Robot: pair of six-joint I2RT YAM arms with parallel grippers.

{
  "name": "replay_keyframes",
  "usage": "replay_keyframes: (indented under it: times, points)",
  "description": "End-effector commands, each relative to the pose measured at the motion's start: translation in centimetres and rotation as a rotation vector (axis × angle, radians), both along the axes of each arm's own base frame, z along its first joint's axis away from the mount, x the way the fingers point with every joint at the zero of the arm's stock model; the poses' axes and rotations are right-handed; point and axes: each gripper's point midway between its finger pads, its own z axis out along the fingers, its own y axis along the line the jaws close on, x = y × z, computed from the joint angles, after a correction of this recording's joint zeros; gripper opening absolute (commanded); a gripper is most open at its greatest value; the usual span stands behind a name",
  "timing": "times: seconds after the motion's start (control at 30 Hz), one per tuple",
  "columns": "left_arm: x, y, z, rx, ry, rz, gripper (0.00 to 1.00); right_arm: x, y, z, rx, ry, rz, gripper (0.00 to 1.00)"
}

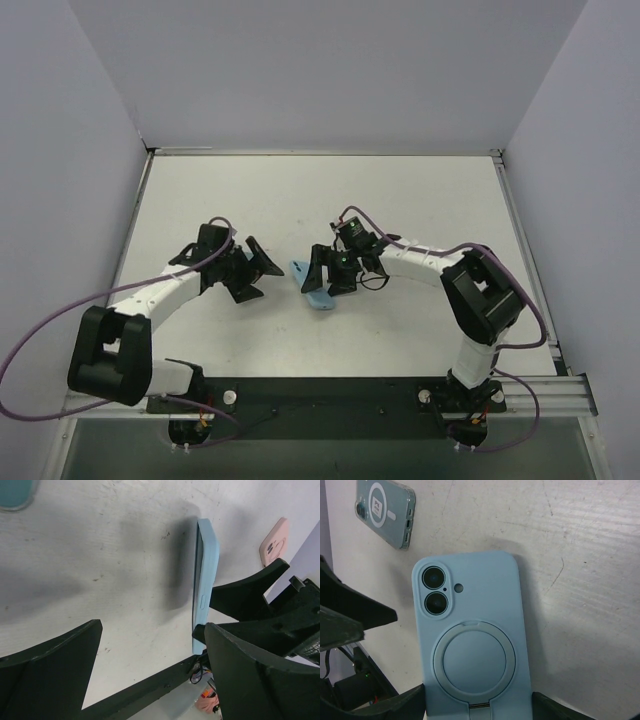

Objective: Take the phone out of the phone case
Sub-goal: Pick up the phone at the center of the board.

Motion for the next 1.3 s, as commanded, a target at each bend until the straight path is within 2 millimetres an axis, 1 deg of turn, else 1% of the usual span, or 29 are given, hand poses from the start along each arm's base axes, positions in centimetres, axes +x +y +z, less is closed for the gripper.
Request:
replay_keyframes:
  times: [0.0, 0.03, 0.07, 0.1, 0.13, 0.2, 0.27, 0.4, 0.43, 0.5, 0.57, 0.6, 0.63, 0.73, 0.77, 0.8, 0.83, 0.87, 0.9, 0.93, 0.97, 1.0, 1.03, 1.07, 1.1, 1.13, 1.17, 1.23, 1.27]
  points:
    - [2.6, -3.9, 2.0, -0.067, -0.078, -0.059, 0.95, -0.4, 1.6, 3.3, 0.109, -0.050, 0.026, 0.00]
    - [3.1, -4.2, 2.3, -0.048, -0.089, -0.053, 0.95, -0.6, 1.7, 3.4, 0.111, -0.053, 0.033, 0.00]
    - [2.8, -4.9, 2.0, -0.038, -0.078, -0.070, 0.95, -0.8, 1.7, 3.4, 0.109, -0.052, 0.037, 0.00]
    - [2.9, -5.1, 1.5, -0.029, -0.060, -0.070, 0.94, -0.9, 1.8, 3.4, 0.109, -0.054, 0.040, 0.00]
    - [3.4, -5.4, 1.5, -0.027, -0.066, -0.062, 0.94, -1.1, 1.8, 3.4, 0.107, -0.055, 0.045, 0.00]
    - [3.6, -5.9, 0.7, -0.017, -0.046, -0.063, 0.92, -1.5, 2.0, 3.3, 0.103, -0.056, 0.058, 0.00]
    - [4.0, -6.2, 0.4, -0.007, -0.049, -0.061, 0.90, -1.9, 2.2, 3.3, 0.093, -0.061, 0.073, 0.00]
    - [3.9, -7.1, -1.0, 0.037, -0.027, -0.075, 0.82, -2.3, 2.3, 3.4, 0.086, -0.064, 0.077, 0.00]
    - [4.0, -7.2, -1.1, 0.050, -0.030, -0.069, 0.77, -2.4, 2.2, 3.5, 0.086, -0.065, 0.077, 0.00]
    - [4.1, -7.3, -1.2, 0.057, -0.029, -0.061, 0.72, -2.5, 2.2, 3.4, 0.084, -0.063, 0.075, 0.00]
    - [4.1, -7.6, -1.3, 0.065, -0.034, -0.063, 0.58, -2.6, 2.1, 3.3, 0.081, -0.061, 0.074, 0.00]
    - [4.2, -7.7, -1.2, 0.066, -0.036, -0.063, 0.56, -2.6, 2.1, 3.3, 0.081, -0.061, 0.071, 0.00]
    - [4.1, -7.8, -1.2, 0.071, -0.037, -0.064, 0.49, -2.8, 2.0, 3.2, 0.076, -0.059, 0.070, 0.00]
    - [4.5, -8.2, -0.6, 0.064, -0.048, -0.067, 0.21, -2.8, 1.7, 3.1, 0.062, -0.067, 0.065, 0.00]
    - [4.5, -8.3, -0.5, 0.064, -0.047, -0.069, 0.00, -2.6, 1.6, 3.5, 0.056, -0.079, 0.059, 0.18]
    - [4.3, -8.3, -0.6, 0.069, -0.034, -0.070, 0.00, -2.1, 1.3, 3.5, 0.033, -0.104, 0.044, 0.37]
    - [4.5, -8.3, -0.2, 0.069, -0.039, -0.068, 0.00, -2.4, 0.5, 3.2, -0.017, -0.110, 0.049, 0.52]
    - [4.5, -8.3, -0.1, 0.073, -0.039, -0.068, 0.00, -2.0, 0.3, 4.3, -0.026, -0.155, 0.046, 0.74]
    - [4.3, -8.1, 0.0, 0.080, -0.029, -0.065, 0.00, -1.1, -0.7, 4.3, -0.089, -0.210, 0.010, 0.81]
    - [4.5, -7.9, 0.1, 0.091, -0.030, -0.055, 0.00, -1.7, -1.4, 4.2, -0.150, -0.235, 0.032, 0.87]
    - [4.5, -7.8, 0.4, 0.092, -0.033, -0.049, 0.00, -1.7, -1.8, 5.4, -0.171, -0.292, 0.033, 0.93]
    - [4.1, -7.6, 0.3, 0.102, -0.006, -0.038, 0.00, -1.7, -2.5, 6.0, -0.229, -0.334, 0.031, 0.96]
    - [4.2, -7.5, 0.5, 0.110, -0.001, -0.025, 0.00, -0.6, -3.7, 6.5, -0.314, -0.418, -0.005, 0.96]
    - [4.3, -7.4, 0.8, 0.113, 0.003, -0.016, 0.00, -1.2, -3.5, 7.3, -0.359, -0.496, 0.034, 0.99]
    - [3.9, -7.0, 0.4, 0.136, 0.043, 0.004, 0.00, -1.2, -3.6, 8.2, -0.401, -0.543, 0.043, 0.99]
    - [3.8, -6.8, 0.6, 0.141, 0.052, 0.011, 0.00, -0.6, -4.2, 8.8, -0.472, -0.616, 0.025, 0.99]
    - [4.0, -6.9, 1.1, 0.146, 0.055, 0.019, 0.00, -1.2, -3.6, 8.9, -0.509, -0.665, 0.081, 0.99]
    - [3.4, -6.1, 1.0, 0.209, 0.110, 0.050, 0.00, -1.0, -3.2, 9.8, -0.567, -0.737, 0.093, 0.99]
    - [4.2, -6.4, 2.2, 0.218, 0.106, 0.057, 0.00, -1.0, -2.8, 9.4, -0.598, -0.752, 0.123, 0.95]
